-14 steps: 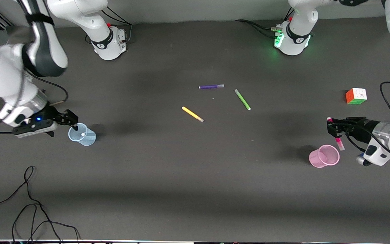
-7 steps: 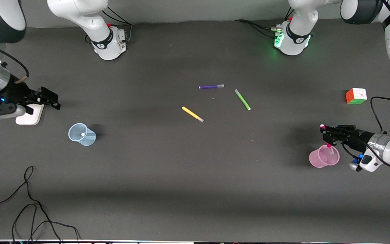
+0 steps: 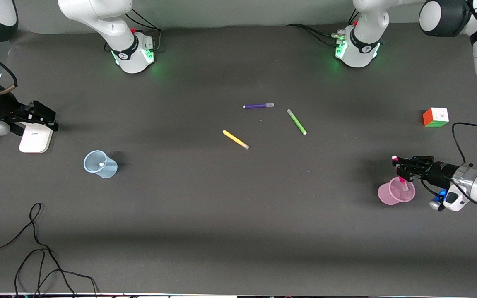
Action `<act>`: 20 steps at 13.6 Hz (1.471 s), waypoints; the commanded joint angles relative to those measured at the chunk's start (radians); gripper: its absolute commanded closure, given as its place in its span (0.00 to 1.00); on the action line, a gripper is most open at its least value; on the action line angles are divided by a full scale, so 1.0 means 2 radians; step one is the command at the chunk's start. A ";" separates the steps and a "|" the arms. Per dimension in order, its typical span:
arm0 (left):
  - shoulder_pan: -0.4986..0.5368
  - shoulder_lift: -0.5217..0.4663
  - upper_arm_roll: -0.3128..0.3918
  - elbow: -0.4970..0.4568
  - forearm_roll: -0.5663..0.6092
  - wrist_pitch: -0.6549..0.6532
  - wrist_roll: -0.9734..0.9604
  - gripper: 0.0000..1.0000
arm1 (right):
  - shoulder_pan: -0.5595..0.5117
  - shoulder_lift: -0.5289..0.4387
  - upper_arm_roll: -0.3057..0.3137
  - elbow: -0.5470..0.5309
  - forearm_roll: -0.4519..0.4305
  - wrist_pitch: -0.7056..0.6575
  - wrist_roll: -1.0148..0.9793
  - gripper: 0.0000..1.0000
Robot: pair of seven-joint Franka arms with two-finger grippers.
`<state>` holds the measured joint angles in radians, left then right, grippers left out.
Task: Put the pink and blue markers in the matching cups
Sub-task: 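Lower the pink marker into the pink cup and open the left gripper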
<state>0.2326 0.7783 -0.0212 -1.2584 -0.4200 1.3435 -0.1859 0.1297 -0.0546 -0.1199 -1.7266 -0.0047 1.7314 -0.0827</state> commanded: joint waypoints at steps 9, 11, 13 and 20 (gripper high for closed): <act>0.003 0.016 -0.005 0.030 -0.004 0.003 0.005 0.01 | 0.007 0.012 0.021 0.013 -0.013 -0.004 0.028 0.00; -0.003 0.011 -0.004 0.035 0.007 -0.003 0.004 0.01 | 0.006 0.013 0.021 0.013 -0.011 -0.003 0.030 0.00; -0.020 -0.009 -0.006 0.051 0.066 -0.014 0.003 0.01 | 0.006 0.013 0.021 0.012 -0.008 0.002 0.030 0.00; -0.115 -0.213 -0.004 -0.082 0.198 0.018 -0.004 0.00 | 0.006 0.012 0.020 -0.003 -0.011 0.041 0.053 0.00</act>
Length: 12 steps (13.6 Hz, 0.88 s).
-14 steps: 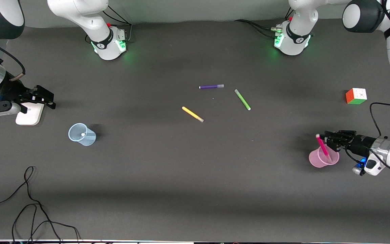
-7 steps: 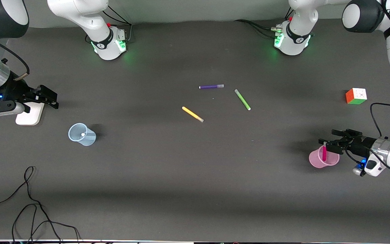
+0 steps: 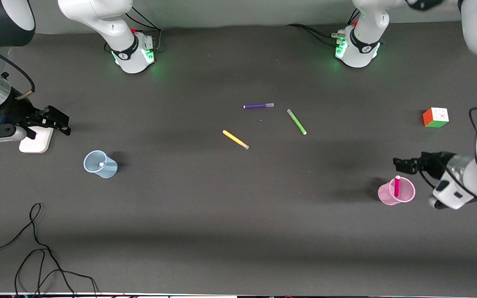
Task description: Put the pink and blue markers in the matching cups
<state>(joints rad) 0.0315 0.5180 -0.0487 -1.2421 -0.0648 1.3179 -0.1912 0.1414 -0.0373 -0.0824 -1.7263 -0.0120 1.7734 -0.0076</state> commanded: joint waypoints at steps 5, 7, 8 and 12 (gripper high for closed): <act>-0.017 -0.237 0.009 -0.209 0.057 0.052 -0.009 0.00 | 0.000 0.000 0.001 -0.009 -0.002 0.011 0.009 0.00; -0.010 -0.258 0.011 -0.212 0.065 0.064 0.000 0.00 | 0.000 -0.003 0.001 -0.006 0.008 -0.026 0.011 0.00; -0.014 -0.273 0.009 -0.204 0.063 0.061 0.014 0.00 | 0.000 -0.004 0.001 -0.005 0.008 -0.030 0.009 0.00; -0.032 -0.320 0.022 -0.285 0.075 0.122 0.020 0.00 | 0.000 -0.003 0.001 0.001 0.009 -0.033 0.009 0.00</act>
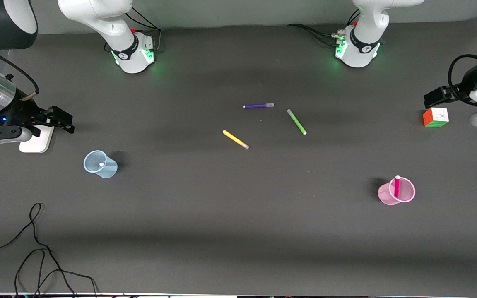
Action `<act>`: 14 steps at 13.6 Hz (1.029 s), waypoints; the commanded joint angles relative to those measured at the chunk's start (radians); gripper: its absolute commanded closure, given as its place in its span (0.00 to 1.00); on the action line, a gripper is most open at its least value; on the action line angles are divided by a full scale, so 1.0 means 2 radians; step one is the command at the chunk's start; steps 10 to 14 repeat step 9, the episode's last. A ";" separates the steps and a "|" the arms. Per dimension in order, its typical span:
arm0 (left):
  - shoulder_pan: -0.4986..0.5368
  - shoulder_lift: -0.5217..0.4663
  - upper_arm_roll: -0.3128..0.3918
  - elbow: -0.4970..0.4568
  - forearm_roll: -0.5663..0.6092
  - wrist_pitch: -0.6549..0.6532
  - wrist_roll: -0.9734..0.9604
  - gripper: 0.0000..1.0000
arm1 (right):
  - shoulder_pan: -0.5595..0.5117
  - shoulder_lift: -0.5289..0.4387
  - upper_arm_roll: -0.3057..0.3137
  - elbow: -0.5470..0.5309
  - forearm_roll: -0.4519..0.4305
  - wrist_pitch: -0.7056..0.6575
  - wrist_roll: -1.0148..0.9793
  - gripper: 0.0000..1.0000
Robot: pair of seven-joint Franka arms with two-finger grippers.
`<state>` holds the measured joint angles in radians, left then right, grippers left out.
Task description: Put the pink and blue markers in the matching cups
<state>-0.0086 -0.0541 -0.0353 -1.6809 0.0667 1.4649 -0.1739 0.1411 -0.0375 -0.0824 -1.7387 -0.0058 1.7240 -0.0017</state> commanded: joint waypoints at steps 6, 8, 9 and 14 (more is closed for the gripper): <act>-0.033 -0.027 0.038 -0.060 0.011 0.042 0.029 0.00 | -0.001 0.006 0.001 0.021 0.005 -0.009 0.011 0.00; 0.000 -0.015 0.025 -0.049 0.010 0.036 0.043 0.00 | -0.001 0.006 0.000 0.020 0.005 -0.010 0.009 0.00; 0.002 -0.014 0.024 -0.045 0.010 0.035 0.043 0.00 | -0.002 0.006 0.000 0.019 0.005 -0.011 0.008 0.00; 0.002 -0.014 0.024 -0.045 0.010 0.035 0.043 0.00 | -0.002 0.006 0.000 0.019 0.005 -0.011 0.008 0.00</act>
